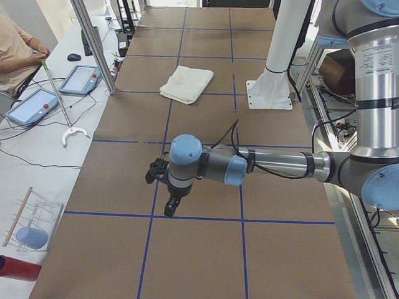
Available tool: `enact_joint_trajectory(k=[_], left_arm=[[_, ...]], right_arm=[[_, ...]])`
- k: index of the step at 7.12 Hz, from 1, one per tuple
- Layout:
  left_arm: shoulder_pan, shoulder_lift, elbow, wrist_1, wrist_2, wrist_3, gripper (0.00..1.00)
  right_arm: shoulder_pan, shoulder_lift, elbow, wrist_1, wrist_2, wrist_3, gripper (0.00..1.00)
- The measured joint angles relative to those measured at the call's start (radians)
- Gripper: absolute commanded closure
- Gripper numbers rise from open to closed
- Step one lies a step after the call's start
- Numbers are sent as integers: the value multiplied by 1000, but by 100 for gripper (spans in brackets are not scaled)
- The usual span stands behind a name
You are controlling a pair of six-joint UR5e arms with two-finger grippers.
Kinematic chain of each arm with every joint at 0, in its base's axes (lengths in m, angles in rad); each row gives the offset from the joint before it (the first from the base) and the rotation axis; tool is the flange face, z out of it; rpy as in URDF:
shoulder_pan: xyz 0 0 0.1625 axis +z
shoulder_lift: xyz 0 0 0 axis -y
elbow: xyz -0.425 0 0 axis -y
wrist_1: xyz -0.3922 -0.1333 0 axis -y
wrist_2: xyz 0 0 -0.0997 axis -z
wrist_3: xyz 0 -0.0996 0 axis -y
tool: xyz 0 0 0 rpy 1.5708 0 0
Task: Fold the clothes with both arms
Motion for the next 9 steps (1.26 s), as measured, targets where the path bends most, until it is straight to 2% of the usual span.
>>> enact_joint_trajectory(k=[2,5,9], left_arm=[[-19,57,-1,20,-16,14,0],[-11,77,0,24,-119,-38,0],[14,74,-2,14,-112,-35,0]], right_arm=[[16,-14,-2,0,23,36,0],[18,-12,2,2,53,74,0],[18,-7,2,2,59,75,0]])
